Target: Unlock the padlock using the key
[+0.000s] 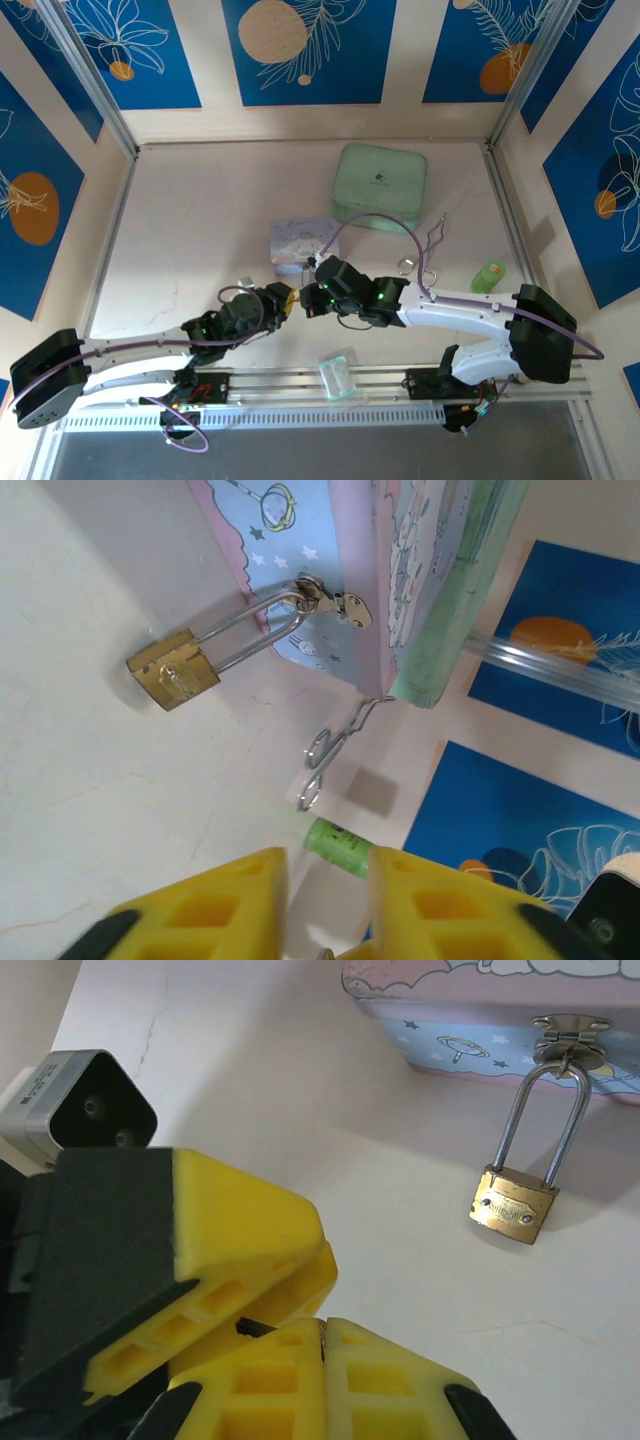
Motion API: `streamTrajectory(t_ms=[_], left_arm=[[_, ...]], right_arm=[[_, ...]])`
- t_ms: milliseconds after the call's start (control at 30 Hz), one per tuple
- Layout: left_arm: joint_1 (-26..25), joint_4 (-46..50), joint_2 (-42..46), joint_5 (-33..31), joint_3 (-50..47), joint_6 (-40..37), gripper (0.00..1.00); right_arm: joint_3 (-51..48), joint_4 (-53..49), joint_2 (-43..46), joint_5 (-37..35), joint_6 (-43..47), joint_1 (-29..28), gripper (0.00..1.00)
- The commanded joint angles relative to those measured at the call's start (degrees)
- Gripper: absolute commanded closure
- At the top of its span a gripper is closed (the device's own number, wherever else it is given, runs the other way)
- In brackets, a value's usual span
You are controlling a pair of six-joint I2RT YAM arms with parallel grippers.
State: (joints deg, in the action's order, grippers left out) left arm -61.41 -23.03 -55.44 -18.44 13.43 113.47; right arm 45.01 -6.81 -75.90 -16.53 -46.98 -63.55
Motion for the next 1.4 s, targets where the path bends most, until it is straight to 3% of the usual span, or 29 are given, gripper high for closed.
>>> streamTrajectory(t_ms=[0,267,433,467,567,700,900,1000,1100,1200,1367], left_arm=[[-0.47,2.89,0.77,-1.77,1.11,0.37,0.82],[-0.47,3.87,0.21,-1.69,0.72,0.39,0.99],[-0.39,3.03,0.04,-2.18,1.16,-2.56,1.0],[-0.38,2.46,0.2,-2.81,1.16,-4.55,1.0],[0.01,3.09,1.34,-4.49,1.65,-13.32,1.0],[2.47,8.45,3.46,-2.19,4.95,-31.8,1.0],[5.32,10.78,5.09,8.23,11.82,-65.68,1.0],[6.02,13.25,5.13,16.98,15.56,-79.34,1.0],[6.9,12.01,5.33,22.87,16.45,-85.55,1.0],[9.52,7.36,5.08,30.98,16.23,-86.32,1.0],[11.74,1.24,4.54,36.7,15.99,-84.79,1.0]], right_arm=[[1.13,0.68,-0.61,-1.06,-0.89,-0.5,1.0],[1.35,0.74,-0.84,-0.7,-0.84,-0.57,1.0],[1.69,1.86,-1.66,2.47,0.43,-0.02,1.0],[1.38,2.74,-1.47,4.13,1.09,0.41,0.95],[0.15,3.95,0.51,6.59,1.43,2.3,0.47],[-1.4,2.05,6.16,7.45,2.07,5.69,0.09],[-11.12,17.63,13.64,32.51,2.29,18.86,0.09],[-15.32,25.2,16.22,39.61,2.03,22.85,0.11],[-17.83,29.87,17.83,40.76,1.83,23.51,0.13],[-20.7,37.39,18.5,42.17,0.2,23.17,0.21],[-24.1,44.22,20.78,40.8,0.03,21.51,0.36]])
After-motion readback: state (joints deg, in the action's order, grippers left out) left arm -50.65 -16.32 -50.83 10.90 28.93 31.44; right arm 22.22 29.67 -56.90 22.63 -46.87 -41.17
